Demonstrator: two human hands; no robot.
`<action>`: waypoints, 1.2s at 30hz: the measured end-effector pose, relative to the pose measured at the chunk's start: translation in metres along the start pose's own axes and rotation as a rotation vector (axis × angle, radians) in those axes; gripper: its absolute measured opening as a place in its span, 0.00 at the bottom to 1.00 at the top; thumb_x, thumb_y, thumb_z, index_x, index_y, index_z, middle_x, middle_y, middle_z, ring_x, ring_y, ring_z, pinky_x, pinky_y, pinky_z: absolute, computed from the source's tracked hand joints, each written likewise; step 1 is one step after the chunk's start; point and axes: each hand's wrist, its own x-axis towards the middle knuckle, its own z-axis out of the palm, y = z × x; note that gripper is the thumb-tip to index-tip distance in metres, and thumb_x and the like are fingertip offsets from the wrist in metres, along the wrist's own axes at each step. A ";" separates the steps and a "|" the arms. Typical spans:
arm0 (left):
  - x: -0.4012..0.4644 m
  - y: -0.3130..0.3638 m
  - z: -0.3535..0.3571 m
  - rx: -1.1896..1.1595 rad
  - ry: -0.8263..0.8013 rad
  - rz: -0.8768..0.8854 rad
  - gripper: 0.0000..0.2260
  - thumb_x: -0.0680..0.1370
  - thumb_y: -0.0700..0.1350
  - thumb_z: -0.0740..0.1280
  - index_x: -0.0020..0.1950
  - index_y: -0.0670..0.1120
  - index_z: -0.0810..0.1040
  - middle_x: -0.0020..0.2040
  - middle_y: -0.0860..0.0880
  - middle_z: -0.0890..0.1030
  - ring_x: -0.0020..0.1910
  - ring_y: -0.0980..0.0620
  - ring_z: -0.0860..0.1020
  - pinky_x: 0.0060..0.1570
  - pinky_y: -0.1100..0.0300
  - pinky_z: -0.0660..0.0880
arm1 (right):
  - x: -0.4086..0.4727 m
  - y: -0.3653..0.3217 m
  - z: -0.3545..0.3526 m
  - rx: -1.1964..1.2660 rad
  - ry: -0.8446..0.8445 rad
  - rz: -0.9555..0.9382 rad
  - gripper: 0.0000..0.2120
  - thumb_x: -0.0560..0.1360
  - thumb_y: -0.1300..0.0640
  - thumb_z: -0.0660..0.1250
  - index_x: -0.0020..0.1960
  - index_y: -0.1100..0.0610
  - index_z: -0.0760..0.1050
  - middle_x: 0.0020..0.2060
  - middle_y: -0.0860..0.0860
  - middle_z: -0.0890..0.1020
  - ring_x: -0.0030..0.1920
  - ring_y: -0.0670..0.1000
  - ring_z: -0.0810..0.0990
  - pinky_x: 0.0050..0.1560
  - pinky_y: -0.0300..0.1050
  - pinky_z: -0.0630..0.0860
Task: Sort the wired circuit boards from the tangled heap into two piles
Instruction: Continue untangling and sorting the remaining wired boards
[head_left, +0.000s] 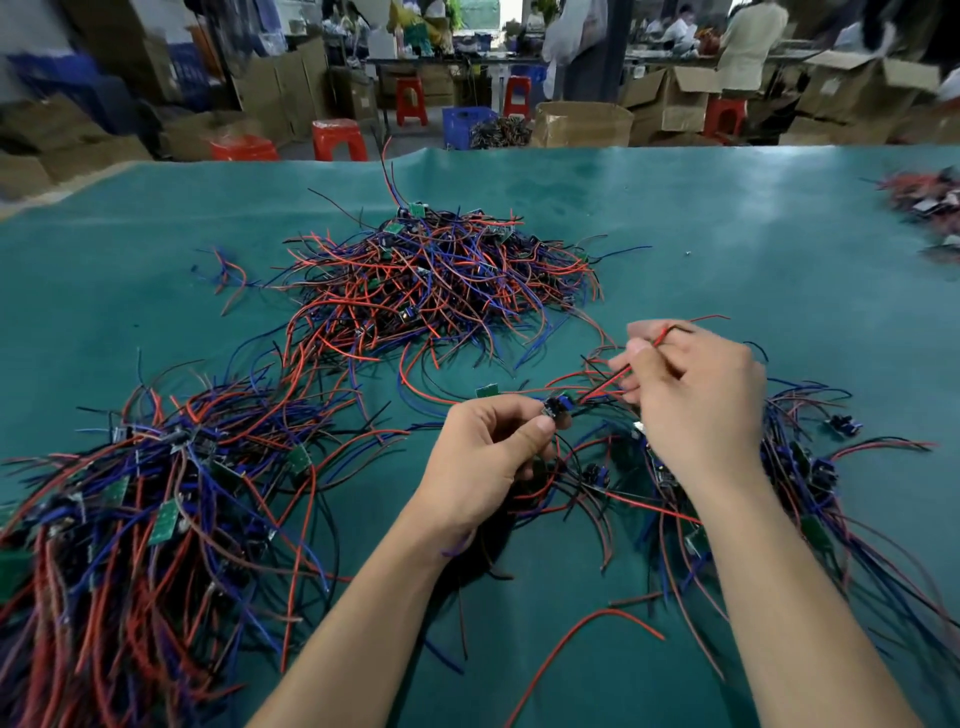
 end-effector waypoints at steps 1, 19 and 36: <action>0.000 0.000 0.000 0.017 -0.013 0.009 0.07 0.80 0.37 0.67 0.47 0.34 0.80 0.31 0.51 0.78 0.26 0.57 0.69 0.27 0.69 0.65 | 0.002 0.001 -0.005 -0.008 0.059 -0.011 0.07 0.78 0.55 0.66 0.49 0.51 0.83 0.36 0.43 0.87 0.34 0.47 0.86 0.47 0.57 0.85; 0.000 0.003 -0.002 -0.062 0.052 0.074 0.09 0.82 0.39 0.64 0.43 0.40 0.80 0.33 0.49 0.79 0.29 0.55 0.72 0.27 0.66 0.68 | -0.038 -0.033 0.032 0.006 -0.254 0.031 0.24 0.70 0.36 0.68 0.39 0.59 0.80 0.30 0.50 0.83 0.35 0.54 0.82 0.43 0.55 0.79; -0.003 0.005 0.002 0.033 -0.119 0.020 0.07 0.81 0.40 0.66 0.45 0.41 0.82 0.34 0.49 0.81 0.30 0.57 0.75 0.27 0.67 0.69 | -0.004 -0.105 0.000 0.598 0.330 -0.161 0.05 0.72 0.60 0.77 0.48 0.58 0.84 0.37 0.49 0.87 0.37 0.48 0.83 0.43 0.45 0.81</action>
